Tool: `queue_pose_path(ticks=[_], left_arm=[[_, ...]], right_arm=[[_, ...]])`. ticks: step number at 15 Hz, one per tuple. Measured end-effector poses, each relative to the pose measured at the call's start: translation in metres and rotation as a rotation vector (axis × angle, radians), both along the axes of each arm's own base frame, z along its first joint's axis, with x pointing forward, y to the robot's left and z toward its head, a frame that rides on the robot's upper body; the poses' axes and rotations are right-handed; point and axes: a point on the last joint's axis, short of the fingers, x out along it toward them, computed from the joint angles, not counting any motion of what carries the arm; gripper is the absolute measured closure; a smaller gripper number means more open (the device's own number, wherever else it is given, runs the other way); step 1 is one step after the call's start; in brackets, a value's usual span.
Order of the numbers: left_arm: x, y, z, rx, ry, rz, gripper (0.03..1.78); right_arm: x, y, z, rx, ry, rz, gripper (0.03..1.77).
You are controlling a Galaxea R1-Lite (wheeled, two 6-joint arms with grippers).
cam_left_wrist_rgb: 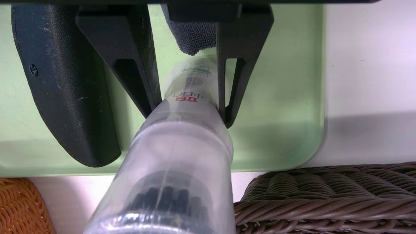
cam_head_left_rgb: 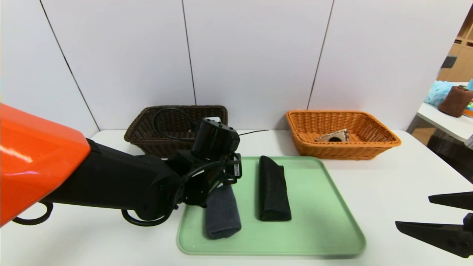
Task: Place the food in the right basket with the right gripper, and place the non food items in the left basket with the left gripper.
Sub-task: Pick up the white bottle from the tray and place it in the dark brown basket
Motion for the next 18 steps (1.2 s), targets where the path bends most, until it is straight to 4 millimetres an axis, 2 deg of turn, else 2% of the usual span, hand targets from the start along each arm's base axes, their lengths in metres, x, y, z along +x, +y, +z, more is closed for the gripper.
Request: queue_pose_path(ticks=[4, 12, 18], left_arm=[[-0.004, 0.001, 0.0, 0.003, -0.011, 0.005, 1.29], [-0.024, -0.007, 0.02, 0.006, -0.072, -0.044, 1.29], [-0.029, -0.01, 0.038, 0.016, -0.164, -0.081, 1.29]], right_arm=[[0.0, 0.0, 0.0, -0.006, -0.003, 0.005, 0.1], [0.001, 0.0, -0.001, -0.009, 0.0, 0.006, 0.1], [0.001, 0.001, -0.001, -0.01, 0.001, 0.008, 0.1]])
